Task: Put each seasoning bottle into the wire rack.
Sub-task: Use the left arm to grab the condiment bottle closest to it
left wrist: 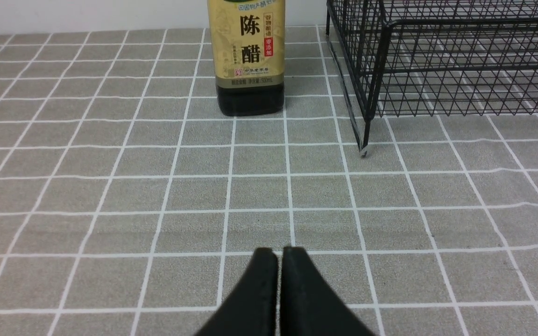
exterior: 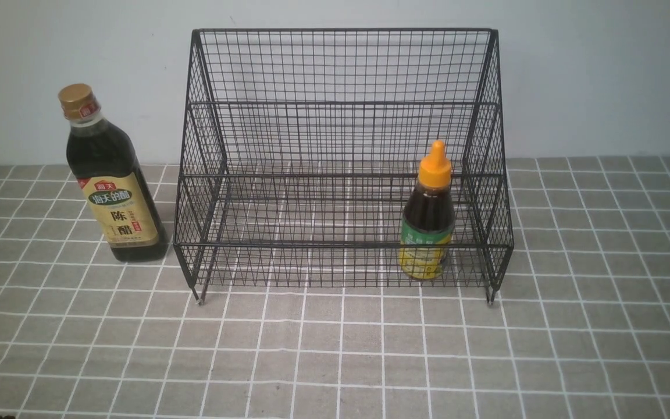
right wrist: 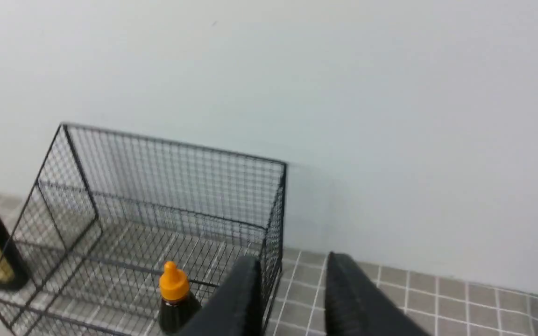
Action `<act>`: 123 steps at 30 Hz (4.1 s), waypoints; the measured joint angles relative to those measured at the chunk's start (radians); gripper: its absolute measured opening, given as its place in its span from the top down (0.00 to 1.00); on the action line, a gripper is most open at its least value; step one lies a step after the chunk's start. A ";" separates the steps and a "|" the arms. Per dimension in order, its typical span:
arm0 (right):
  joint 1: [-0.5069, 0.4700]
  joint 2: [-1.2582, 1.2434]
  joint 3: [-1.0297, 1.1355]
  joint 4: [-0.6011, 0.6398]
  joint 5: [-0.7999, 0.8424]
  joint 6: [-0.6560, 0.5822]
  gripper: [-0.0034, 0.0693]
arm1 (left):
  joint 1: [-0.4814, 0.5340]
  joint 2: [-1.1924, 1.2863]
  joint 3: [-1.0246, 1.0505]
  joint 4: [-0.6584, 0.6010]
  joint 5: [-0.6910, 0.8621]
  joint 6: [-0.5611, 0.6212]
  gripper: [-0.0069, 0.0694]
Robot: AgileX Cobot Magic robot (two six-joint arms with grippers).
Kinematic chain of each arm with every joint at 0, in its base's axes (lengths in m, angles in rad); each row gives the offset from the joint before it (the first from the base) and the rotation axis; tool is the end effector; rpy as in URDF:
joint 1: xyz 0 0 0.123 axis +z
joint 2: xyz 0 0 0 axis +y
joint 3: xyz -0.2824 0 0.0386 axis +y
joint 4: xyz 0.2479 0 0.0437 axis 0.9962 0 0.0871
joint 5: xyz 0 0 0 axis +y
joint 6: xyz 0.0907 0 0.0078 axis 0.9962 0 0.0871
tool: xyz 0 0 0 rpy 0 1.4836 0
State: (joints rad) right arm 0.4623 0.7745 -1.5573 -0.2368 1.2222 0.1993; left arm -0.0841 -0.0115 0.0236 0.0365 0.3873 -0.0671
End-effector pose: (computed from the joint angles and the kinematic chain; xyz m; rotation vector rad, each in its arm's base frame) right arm 0.0570 0.0060 0.5239 -0.1794 1.9006 0.1795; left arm 0.0521 -0.0031 0.1710 0.0384 1.8829 -0.0675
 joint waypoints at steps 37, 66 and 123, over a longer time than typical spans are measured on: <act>-0.001 -0.765 1.097 0.166 -0.814 0.028 0.97 | 0.000 -0.001 0.000 0.001 -0.001 0.001 0.92; -0.481 -0.787 1.574 0.198 -0.827 -0.160 0.97 | 0.000 -0.001 0.000 0.001 -0.001 0.001 0.92; -0.482 -0.787 1.574 0.198 -0.829 -0.159 0.97 | 0.000 0.037 0.000 -0.078 -0.869 -0.045 0.92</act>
State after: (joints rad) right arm -0.0202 -0.0125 0.0167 -0.0383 0.3933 0.0400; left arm -0.0841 0.0252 0.0241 -0.0412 -0.4815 -0.1117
